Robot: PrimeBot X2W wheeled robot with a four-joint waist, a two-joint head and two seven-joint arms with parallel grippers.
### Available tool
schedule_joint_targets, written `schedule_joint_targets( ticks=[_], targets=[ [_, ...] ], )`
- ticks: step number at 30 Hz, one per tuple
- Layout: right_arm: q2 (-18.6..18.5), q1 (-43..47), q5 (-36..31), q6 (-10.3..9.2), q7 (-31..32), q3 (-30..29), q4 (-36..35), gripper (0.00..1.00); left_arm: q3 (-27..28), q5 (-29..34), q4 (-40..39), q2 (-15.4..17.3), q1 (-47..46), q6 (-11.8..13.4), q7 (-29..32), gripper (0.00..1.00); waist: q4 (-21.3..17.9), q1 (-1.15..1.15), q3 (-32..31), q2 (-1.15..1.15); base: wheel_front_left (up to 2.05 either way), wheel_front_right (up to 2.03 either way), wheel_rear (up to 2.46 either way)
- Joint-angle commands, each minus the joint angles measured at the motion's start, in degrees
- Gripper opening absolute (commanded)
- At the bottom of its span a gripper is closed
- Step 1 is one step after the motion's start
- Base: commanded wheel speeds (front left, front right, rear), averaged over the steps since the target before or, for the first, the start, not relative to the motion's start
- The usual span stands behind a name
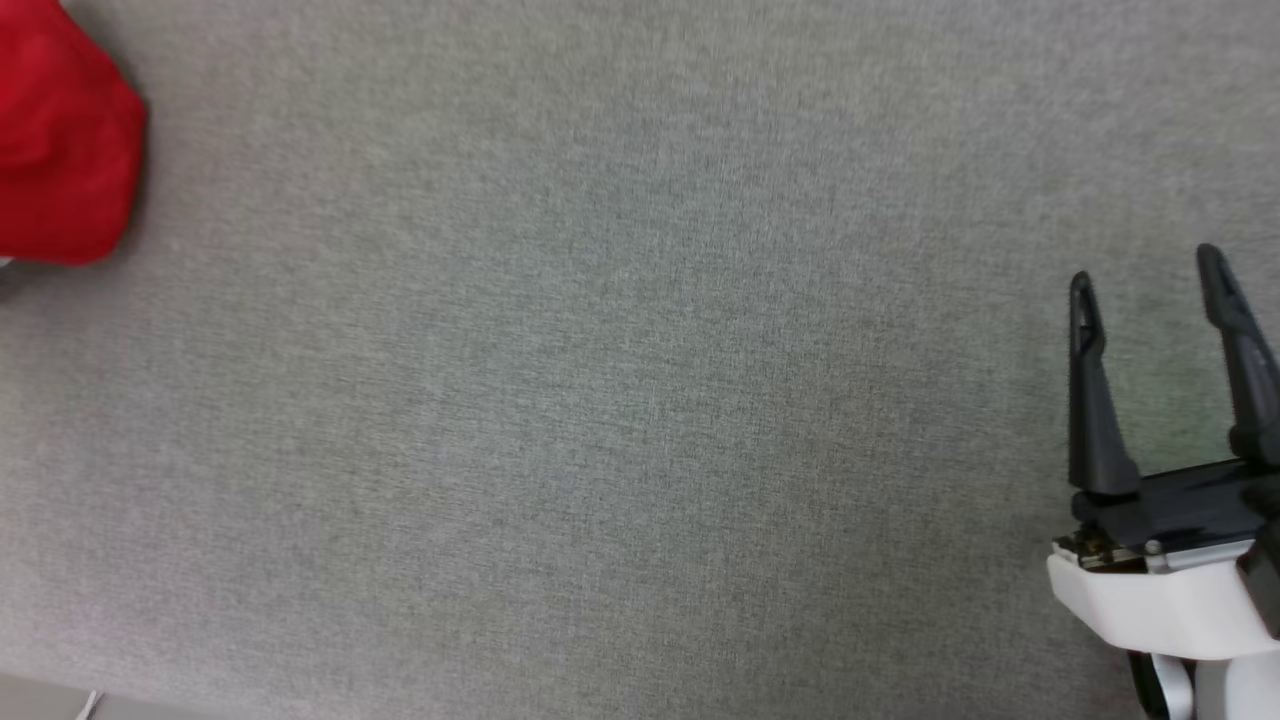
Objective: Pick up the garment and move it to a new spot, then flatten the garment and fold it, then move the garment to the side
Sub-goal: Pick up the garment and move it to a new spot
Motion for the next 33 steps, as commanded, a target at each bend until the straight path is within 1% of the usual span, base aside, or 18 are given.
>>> schedule_joint_targets(
  ticks=[1,7,10,12,14,20,27,30,32,33],
  targets=[
    [0.33,-0.38,0.38,-0.02,-0.12,0.44,0.54,1.00,-0.79,0.10,-1.72,0.49,-1.00,-0.02,-0.52,0.00,-0.15,0.00,-2.76,0.00,0.00,0.00,0.00],
    [0.73,0.09,1.48,-0.02,-0.12,1.50,2.56,1.00,-4.79,1.25,-9.18,4.49,-4.65,-0.02,-0.54,0.00,-1.06,0.00,-7.61,0.00,0.00,0.00,0.00],
    [0.82,0.55,2.22,-0.02,-0.11,1.84,3.56,1.00,-6.85,2.16,-13.29,5.79,-6.69,-0.02,0.22,0.00,-1.88,0.00,-9.75,0.00,0.00,0.00,0.00],
    [0.84,0.94,3.51,-0.02,-0.11,1.86,4.07,1.00,-7.89,1.97,-15.95,6.01,-8.40,-0.02,0.67,0.00,-2.58,0.00,-11.01,0.00,0.00,0.00,0.00],
    [0.84,1.42,4.42,-0.02,-0.11,1.90,4.57,1.00,-9.68,3.58,-19.14,6.43,-10.01,-0.02,1.05,0.00,-3.37,0.00,-12.15,0.00,0.00,0.00,0.00],
    [0.85,1.68,6.81,-0.02,-0.12,2.13,5.61,1.00,-13.49,5.66,-27.28,4.52,-14.45,-0.02,3.18,0.00,-6.70,0.00,-14.58,0.00,0.00,0.00,0.00],
    [0.86,2.12,8.80,-0.02,-0.12,2.00,6.30,1.00,-17.60,6.04,-35.06,1.29,-18.15,-0.02,5.66,0.00,-12.21,0.00,-16.57,0.00,0.00,0.00,0.00],
    [0.86,2.29,9.75,-0.02,-0.11,1.86,6.67,1.00,-19.41,5.43,-37.53,-0.62,-18.97,-0.02,6.11,0.00,-14.76,0.00,-17.22,0.00,0.00,0.00,0.00],
    [0.87,2.37,10.36,-0.02,-0.11,2.07,6.94,1.00,-21.04,6.46,-39.20,-1.57,-19.44,-0.01,5.98,0.00,-16.59,0.00,-17.60,0.00,0.00,0.00,0.00],
    [0.86,2.50,10.61,-0.02,-0.12,1.96,7.00,1.00,-21.52,5.99,-39.83,-2.78,-19.04,-0.01,5.42,0.00,-17.34,0.00,-17.79,0.00,0.00,0.00,0.00]
  ],
)
